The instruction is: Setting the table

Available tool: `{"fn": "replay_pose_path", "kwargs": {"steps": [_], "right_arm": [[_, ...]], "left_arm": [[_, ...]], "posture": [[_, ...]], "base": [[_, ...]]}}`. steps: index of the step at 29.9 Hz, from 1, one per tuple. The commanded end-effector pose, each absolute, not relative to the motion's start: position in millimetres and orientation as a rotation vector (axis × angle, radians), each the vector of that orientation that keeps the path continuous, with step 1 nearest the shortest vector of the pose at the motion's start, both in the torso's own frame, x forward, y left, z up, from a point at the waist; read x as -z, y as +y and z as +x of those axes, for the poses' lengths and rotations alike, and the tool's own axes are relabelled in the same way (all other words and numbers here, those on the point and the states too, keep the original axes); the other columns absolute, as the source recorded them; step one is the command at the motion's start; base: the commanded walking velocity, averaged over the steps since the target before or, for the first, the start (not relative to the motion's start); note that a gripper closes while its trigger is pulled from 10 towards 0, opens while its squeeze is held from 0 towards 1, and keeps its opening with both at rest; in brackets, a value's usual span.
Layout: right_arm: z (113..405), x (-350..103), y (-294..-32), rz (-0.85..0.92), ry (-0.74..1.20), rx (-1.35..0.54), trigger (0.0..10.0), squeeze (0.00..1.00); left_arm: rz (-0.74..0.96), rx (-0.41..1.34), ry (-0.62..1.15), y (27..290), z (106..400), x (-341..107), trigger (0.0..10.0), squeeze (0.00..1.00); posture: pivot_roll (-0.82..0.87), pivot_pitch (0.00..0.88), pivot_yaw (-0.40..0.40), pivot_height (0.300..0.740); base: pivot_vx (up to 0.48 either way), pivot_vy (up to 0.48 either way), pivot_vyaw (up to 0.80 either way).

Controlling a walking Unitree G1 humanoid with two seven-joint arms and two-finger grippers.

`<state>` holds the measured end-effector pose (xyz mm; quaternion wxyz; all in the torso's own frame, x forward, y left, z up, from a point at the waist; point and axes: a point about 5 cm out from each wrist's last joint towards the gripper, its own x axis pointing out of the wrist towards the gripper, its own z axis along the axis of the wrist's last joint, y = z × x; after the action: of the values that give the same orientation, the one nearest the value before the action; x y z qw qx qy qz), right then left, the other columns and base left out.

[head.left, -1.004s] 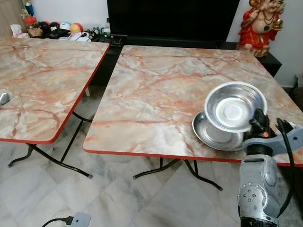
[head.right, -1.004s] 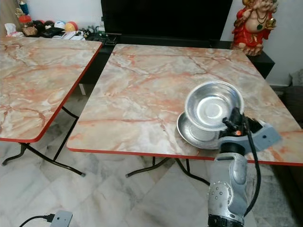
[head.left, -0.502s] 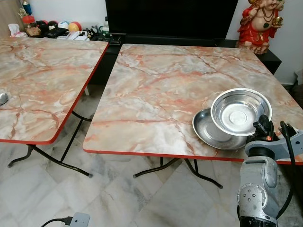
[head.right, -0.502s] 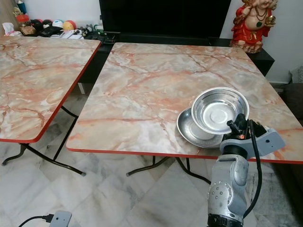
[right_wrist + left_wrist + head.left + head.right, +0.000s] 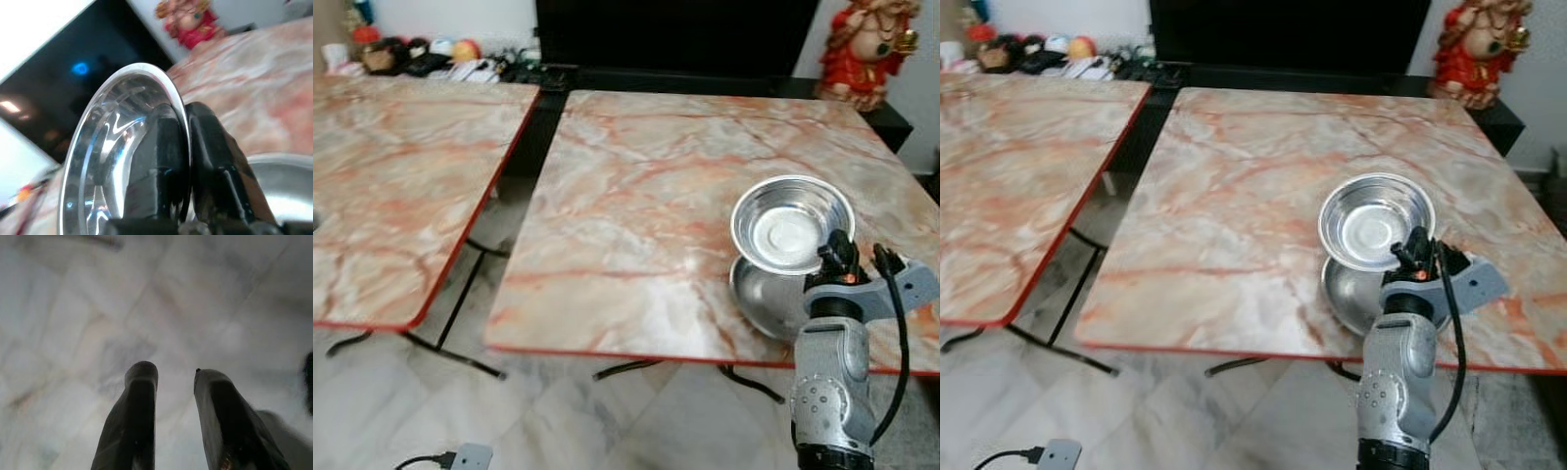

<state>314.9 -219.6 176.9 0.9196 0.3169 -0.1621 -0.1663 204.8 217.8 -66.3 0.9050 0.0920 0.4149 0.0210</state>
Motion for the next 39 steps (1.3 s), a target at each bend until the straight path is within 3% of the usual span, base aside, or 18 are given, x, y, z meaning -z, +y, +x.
{"fn": "replay_pose_path", "kwargs": {"steps": [1,8,28,39], "right_arm": [[317,-183,-212,0.662,-0.356,0.319,10.0,0.00],[316,-182,-211,0.659,-0.352,0.317,10.0,0.00],[282,-173,-221,0.670,-0.299,0.599,10.0,0.00],[277,-144,-221,0.830,-0.150,0.697,10.0,0.00]], "left_arm": [[0.200,-0.060,0.899,225,190,73,10.0,0.00],[0.202,-0.062,0.899,226,189,73,10.0,0.00],[0.213,-0.054,0.902,224,189,73,10.0,0.00],[0.217,-0.052,0.903,225,188,73,10.0,0.00]], "posture": [[-0.02,0.128,-0.027,0.740],[-0.02,0.130,-0.028,0.740],[-0.04,0.130,-0.033,0.740],[-0.03,0.132,-0.031,0.740]], "base": [[0.000,0.000,0.00],[0.000,0.000,0.00],[0.000,0.000,0.00],[0.000,0.000,0.00]]}}
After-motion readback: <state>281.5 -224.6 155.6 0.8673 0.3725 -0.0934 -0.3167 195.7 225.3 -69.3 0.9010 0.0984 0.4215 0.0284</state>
